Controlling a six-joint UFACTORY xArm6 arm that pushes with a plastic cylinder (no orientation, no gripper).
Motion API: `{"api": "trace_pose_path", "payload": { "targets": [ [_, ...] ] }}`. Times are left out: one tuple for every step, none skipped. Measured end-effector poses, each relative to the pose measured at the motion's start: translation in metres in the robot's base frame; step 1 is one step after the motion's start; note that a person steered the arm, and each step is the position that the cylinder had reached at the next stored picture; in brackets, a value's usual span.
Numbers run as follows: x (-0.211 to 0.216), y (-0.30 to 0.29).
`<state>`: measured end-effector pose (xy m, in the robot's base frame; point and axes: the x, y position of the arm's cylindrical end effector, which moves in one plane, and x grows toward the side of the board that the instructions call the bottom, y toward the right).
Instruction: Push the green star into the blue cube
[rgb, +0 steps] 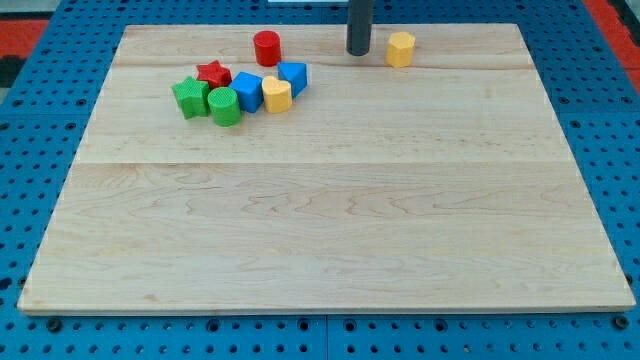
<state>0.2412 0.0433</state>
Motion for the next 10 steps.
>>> {"api": "trace_pose_path", "payload": {
  "targets": [
    [-0.003,-0.006],
    [0.003,-0.027],
    [0.080,-0.002],
    [0.152,0.012],
    [0.170,-0.104],
    [0.152,-0.194],
    [0.142,-0.256],
    [0.100,-0.236],
    [0.080,-0.192],
    [0.074,-0.153]
  ]
}}
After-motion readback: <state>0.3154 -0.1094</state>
